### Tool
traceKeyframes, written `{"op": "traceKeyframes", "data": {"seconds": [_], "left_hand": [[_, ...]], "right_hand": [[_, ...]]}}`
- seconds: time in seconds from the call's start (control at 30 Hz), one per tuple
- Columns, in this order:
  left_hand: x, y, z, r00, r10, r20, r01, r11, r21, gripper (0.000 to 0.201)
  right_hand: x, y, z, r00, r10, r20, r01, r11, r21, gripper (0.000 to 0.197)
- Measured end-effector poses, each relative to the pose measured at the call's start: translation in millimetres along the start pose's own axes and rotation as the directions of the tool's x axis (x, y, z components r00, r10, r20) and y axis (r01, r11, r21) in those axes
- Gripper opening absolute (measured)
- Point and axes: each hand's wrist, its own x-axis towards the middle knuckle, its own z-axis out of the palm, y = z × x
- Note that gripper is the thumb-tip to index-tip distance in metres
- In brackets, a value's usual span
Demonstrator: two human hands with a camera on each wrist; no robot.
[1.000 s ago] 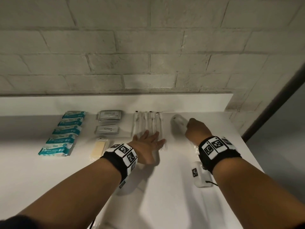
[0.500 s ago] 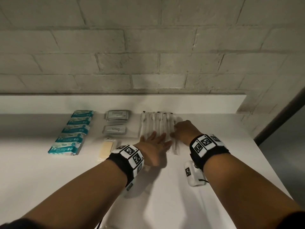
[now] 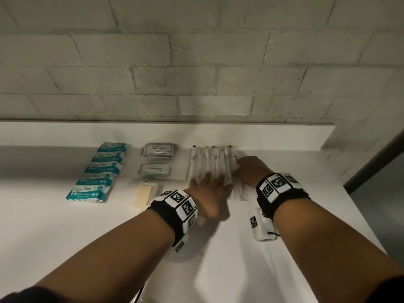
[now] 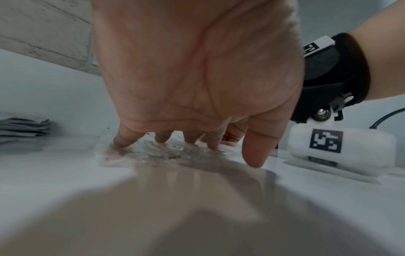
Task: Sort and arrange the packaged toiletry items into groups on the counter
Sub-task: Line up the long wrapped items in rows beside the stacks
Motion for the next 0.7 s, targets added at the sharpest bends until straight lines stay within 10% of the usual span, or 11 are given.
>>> {"op": "traceKeyframes", "data": {"seconds": [0.3, 0.43, 0.7], "left_hand": [[-23.6, -2.3, -4.4, 0.984, 0.068, -0.162, -0.073, 0.997, -0.030, 0.080], [-54.6, -11.1, 11.5, 0.940, 0.153, -0.305, -0.193, 0.975, -0.106, 0.059], [-145.3, 19.7, 72.7, 0.977, 0.182, 0.112, -0.182, 0.983, -0.011, 0.047]], "right_hand": [[-70.4, 5.0, -18.5, 0.996, 0.077, 0.054, -0.089, 0.952, 0.292, 0.060], [-137.6, 24.9, -20.7, 0.963, -0.008, 0.270, -0.143, 0.832, 0.536, 0.056], [-254.0, 71.5, -1.5, 0.944, 0.073, 0.322, -0.104, 0.991, 0.080, 0.062]]}}
